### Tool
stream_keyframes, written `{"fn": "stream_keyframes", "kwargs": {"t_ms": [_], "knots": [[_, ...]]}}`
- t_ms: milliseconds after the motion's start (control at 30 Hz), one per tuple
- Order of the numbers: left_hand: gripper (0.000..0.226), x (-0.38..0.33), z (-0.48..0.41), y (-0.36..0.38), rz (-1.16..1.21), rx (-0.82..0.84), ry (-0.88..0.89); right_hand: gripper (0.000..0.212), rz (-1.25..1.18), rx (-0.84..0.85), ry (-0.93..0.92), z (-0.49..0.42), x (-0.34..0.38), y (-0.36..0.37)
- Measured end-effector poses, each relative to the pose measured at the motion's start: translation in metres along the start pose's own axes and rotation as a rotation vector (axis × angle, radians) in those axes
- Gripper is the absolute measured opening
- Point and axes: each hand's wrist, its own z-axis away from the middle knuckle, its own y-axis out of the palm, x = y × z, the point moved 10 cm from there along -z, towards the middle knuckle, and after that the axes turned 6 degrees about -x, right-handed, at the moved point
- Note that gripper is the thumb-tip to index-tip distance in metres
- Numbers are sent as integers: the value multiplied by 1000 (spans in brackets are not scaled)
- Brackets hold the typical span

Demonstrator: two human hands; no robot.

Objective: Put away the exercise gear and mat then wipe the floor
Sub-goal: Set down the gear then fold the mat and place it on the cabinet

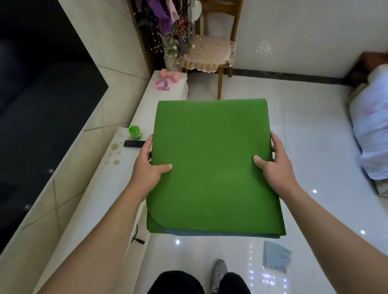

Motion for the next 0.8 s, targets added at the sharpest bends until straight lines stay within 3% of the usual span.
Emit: {"fn": "stream_keyframes", "kwargs": {"t_ms": [800], "knots": [[96, -82, -370, 37, -37, 8, -35, 74, -4, 71, 19, -339, 78, 149]]}}
